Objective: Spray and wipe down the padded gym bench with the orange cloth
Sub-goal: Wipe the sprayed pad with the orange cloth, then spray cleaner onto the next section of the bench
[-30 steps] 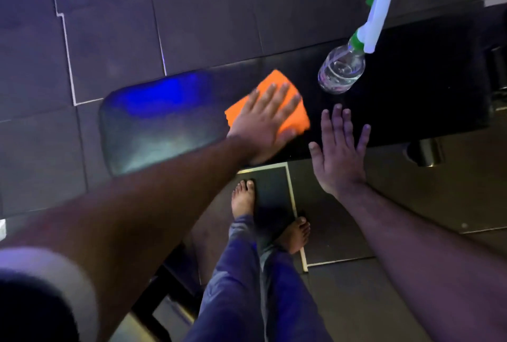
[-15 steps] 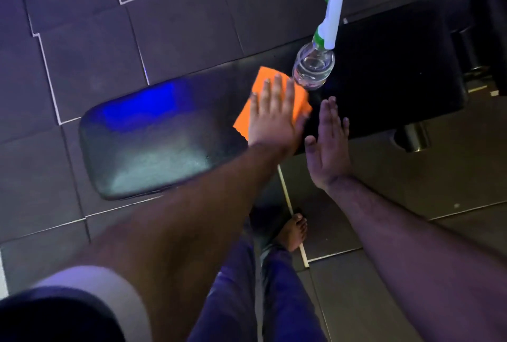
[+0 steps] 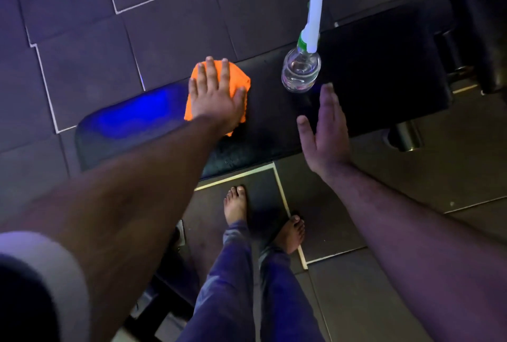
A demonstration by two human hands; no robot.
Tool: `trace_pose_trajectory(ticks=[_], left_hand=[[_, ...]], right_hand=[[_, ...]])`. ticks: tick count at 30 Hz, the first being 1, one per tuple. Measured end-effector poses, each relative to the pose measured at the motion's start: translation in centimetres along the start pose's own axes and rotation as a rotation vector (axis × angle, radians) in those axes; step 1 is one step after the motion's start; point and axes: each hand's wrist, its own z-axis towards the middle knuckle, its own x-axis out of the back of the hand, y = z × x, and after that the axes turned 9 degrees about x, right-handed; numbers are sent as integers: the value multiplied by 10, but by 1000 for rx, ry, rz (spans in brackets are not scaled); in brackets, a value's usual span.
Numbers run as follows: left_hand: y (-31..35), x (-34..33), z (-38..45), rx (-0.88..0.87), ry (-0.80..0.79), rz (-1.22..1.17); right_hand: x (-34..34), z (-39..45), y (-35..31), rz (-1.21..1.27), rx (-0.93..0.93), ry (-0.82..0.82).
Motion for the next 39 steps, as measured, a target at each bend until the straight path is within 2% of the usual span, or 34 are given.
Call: trace_pose_trajectory(ticks=[2,4,7,10,12,16,18,20,23,26,29,32,37,39], left_hand=[[27,-5,-2,-15,-2,-23],[31,-15,-24,-203,-14,3],[-15,-30,-59,-574,-37,117],[-75,-30,-63,-722,-71,242],[-80,-24,-52,-677,-83,251],[-18,-16,-39,-422,-96,141],[3,-18,-44,-361,-130,105],[5,-23,-62,-430,-155,148],[-4,-20,-79,-566,-201,225],[14,-2,-70,-439,-163,106],[38,8,-61,-361,-159,37],[54,5,-62,-402,-212,66],[73,3,-62,-431,-164,80],[82,7,-61,-455,-166,72]], right_hand=[[3,25,-10,49,15,100],[6,54,-22,98,33,186],[16,96,-39,208,70,229],[24,126,-56,281,65,264],[28,136,-66,260,52,278],[34,121,-76,353,-9,316],[39,101,-74,331,-51,331],[42,75,-68,315,-128,316],[43,31,-53,288,-356,177],[43,-8,-37,40,-493,21],[46,-27,-26,-54,-585,-49],[51,-32,-17,-72,-640,-102],[59,-31,-5,-117,-633,-164],[66,-29,0,-117,-634,-143]])
